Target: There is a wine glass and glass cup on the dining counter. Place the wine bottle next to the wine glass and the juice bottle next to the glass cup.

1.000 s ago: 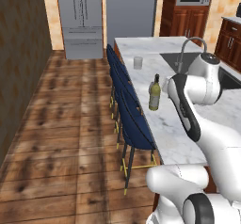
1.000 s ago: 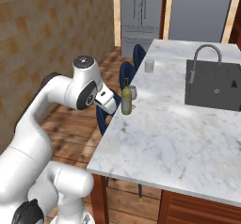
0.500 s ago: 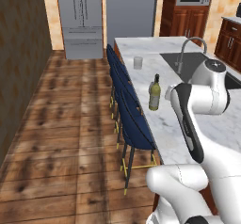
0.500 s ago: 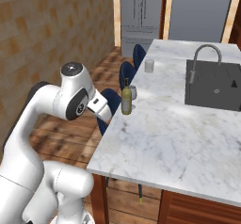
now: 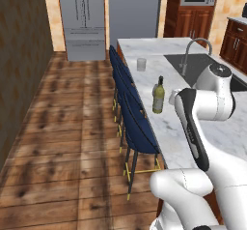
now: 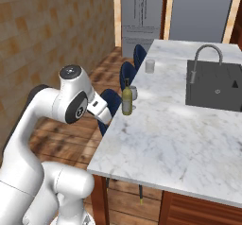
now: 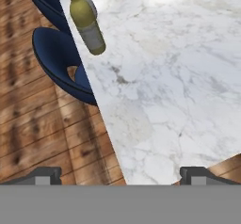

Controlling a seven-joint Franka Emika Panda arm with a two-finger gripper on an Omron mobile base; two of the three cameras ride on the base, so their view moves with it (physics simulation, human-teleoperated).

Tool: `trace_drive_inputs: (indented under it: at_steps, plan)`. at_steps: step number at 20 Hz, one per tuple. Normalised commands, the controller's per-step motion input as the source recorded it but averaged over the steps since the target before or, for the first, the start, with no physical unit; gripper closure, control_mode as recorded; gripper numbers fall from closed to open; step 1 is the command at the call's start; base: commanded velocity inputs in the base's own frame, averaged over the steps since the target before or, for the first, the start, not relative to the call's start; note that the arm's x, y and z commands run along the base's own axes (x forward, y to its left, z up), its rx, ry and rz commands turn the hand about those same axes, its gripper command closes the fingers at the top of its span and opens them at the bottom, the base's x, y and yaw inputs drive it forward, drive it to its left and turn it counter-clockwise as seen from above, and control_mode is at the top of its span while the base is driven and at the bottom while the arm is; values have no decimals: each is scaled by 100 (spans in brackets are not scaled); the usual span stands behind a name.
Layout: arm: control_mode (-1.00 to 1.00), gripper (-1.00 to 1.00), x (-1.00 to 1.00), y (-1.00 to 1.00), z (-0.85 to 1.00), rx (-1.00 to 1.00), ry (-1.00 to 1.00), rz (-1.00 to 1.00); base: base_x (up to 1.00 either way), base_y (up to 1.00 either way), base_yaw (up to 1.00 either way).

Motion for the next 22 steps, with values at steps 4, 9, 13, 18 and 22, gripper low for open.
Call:
trace_drive_inputs:
  at_steps: [4,9,13,18,22]
  plan:
    - [-100,-100,0,0,0,0,0,0,0,0,0]
    - [100,-100,0,0,0,0,0,0,0,0,0]
    - [100,-100,0,0,0,0,0,0,-43,0,-2]
    - [100,-100,0,0,0,0,0,0,-75,0,-7]
    - [100,-100,0,0,0,0,0,0,-81,-1,-6]
